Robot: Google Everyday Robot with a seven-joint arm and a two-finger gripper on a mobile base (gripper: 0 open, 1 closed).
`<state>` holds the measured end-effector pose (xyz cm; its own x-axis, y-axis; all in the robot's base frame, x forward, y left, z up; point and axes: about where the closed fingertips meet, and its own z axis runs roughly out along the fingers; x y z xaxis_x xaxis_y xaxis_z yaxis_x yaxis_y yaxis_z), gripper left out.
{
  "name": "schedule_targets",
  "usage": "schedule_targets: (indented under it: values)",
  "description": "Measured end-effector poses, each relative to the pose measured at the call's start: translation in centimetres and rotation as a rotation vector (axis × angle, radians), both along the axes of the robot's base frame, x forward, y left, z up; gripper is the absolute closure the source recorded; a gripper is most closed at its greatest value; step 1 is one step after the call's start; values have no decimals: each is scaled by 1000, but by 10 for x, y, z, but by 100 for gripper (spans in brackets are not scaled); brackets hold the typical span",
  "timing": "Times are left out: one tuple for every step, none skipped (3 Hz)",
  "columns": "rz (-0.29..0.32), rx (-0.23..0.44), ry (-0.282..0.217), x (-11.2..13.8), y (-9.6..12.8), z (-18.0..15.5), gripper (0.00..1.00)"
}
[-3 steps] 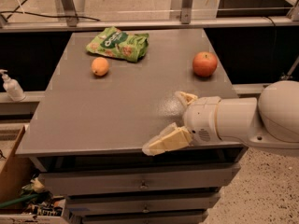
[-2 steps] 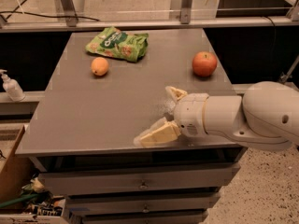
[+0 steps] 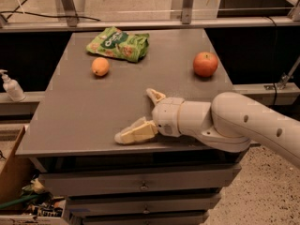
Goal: Move orange near apple
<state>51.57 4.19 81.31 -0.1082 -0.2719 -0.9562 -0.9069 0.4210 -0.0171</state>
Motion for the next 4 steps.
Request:
schedule_targets:
  values:
    - [22, 74, -17, 18, 29, 0, 0]
    - [33, 108, -25, 26, 46, 2, 0]
    - [33, 108, -25, 26, 46, 4, 0]
    - [42, 159, -53, 41, 65, 15, 0]
